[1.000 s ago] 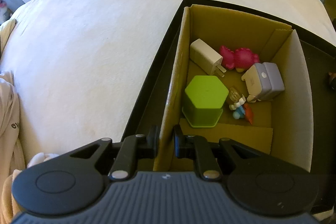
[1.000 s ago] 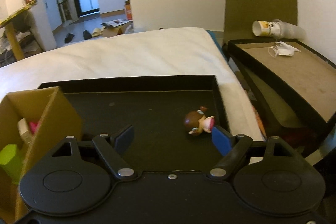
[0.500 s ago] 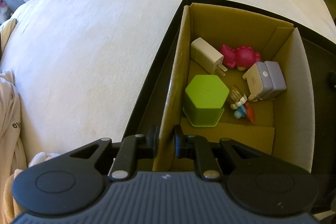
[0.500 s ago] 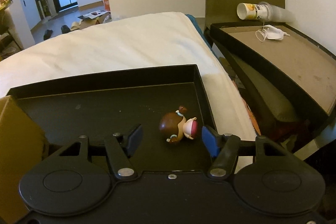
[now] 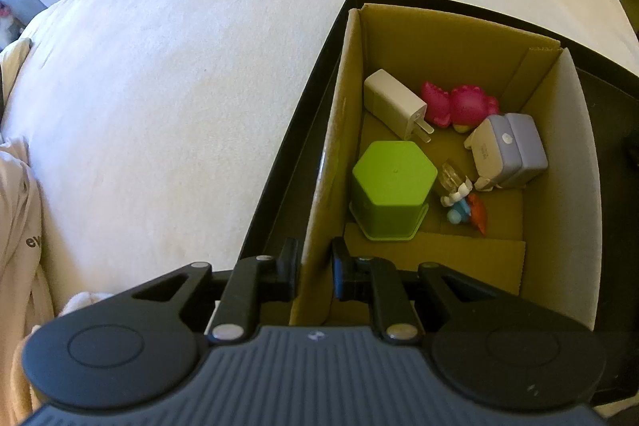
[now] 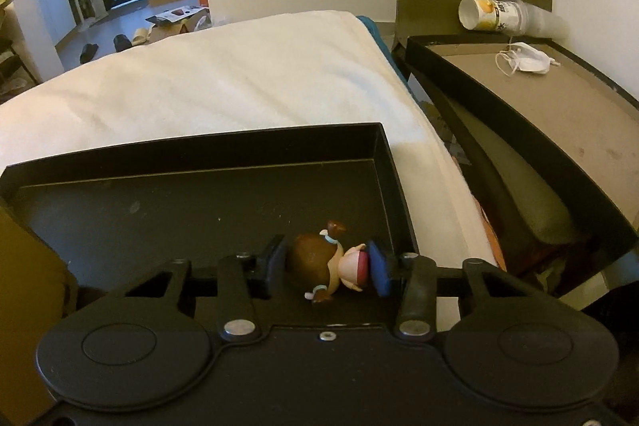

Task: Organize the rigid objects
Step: 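Close the right gripper on the brown-and-white figurine, then lift the brown figurine with the right gripper and carry it over the box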

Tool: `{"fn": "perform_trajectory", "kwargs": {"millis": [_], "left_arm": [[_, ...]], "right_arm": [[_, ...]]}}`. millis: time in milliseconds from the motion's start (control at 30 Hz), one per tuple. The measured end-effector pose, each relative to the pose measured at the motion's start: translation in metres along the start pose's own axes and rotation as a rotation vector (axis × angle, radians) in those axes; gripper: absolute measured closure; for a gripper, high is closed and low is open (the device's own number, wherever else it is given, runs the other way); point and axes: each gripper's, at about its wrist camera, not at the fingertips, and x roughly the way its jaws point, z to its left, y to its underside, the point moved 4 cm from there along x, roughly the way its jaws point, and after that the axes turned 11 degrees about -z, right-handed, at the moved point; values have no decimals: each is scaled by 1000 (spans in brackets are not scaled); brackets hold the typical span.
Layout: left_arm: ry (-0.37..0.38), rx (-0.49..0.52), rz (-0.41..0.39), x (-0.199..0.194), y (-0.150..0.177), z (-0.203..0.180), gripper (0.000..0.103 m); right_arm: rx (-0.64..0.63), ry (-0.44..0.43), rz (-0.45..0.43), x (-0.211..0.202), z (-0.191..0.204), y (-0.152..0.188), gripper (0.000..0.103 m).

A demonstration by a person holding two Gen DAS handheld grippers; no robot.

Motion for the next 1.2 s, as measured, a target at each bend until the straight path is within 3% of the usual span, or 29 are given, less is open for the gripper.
{"fn": "perform_trajectory", "kwargs": {"millis": [433, 1200], "left_arm": [[49, -28, -4, -1, -1, 3, 88], [189, -65, -18, -6, 2, 19, 92]], "right_arm": [[28, -44, 17, -41, 5, -2, 60], [-80, -110, -54, -108, 48, -22, 60]]}}
